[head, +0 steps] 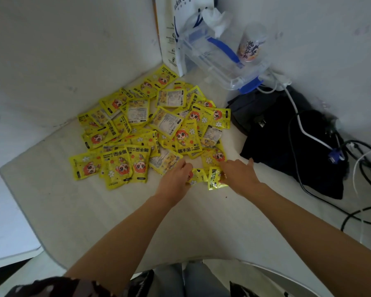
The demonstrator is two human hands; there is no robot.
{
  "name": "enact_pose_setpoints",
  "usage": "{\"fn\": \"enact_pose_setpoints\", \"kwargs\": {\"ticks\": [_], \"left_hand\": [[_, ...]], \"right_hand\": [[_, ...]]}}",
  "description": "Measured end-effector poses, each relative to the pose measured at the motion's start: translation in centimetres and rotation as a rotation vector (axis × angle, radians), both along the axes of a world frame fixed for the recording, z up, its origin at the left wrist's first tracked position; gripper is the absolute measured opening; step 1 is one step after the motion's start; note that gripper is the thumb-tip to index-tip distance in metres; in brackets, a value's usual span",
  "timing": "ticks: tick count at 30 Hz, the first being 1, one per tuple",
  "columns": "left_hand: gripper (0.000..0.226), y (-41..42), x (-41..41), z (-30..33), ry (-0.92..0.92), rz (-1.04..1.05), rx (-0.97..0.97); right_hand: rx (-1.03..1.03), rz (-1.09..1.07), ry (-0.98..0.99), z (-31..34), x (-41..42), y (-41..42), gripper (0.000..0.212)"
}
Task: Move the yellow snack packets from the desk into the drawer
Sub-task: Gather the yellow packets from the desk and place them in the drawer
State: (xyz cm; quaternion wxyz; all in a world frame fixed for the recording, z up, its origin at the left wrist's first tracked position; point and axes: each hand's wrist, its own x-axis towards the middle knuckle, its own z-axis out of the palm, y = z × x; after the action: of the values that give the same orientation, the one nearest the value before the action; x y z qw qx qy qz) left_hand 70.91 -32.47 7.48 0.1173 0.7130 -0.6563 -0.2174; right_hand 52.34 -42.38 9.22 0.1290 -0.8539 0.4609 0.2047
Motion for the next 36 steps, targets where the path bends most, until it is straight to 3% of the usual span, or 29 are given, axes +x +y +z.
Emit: {"fn": "enact_pose_setpoints", "kwargs": {"ticks": [6, 17, 20, 26, 29, 36], "left_hand": [[0.031, 1.1, 4.0, 1.2, 0.248, 0.402, -0.009], [0.033, 4.5, 13.1, 0.6, 0.278, 1.039, -0.076], [0.036, 5.0, 14.4, -0.2, 0.264, 1.075, -0.036], [0.054, 5.0, 15.6, -2.1, 0.113, 1.103, 0.123], [0.054, 4.7, 15.2, -2.0, 0.161, 1.138, 0.096], [0.053, 4.0, 15.0, -2.2, 0.040, 1.027, 0.044]], "right_hand": [[0.049, -0.072, -0.196, 1.6, 2.8, -1.5, 0.032], [0.234, -0.479, -0.577, 0.2, 10.9, -4.5, 0.039], [0.179, -0.591, -0.579, -0.8, 12.3, -5.6, 0.033], [0.148, -0.666, -0.419, -2.2, 13.7, -6.9, 0.049], [0.193, -0.702, -0.460, -2.4, 14.2, -6.9, 0.043], [0.194, -0.651, -0.479, -2.2, 14.8, -6.5, 0.038]]}}
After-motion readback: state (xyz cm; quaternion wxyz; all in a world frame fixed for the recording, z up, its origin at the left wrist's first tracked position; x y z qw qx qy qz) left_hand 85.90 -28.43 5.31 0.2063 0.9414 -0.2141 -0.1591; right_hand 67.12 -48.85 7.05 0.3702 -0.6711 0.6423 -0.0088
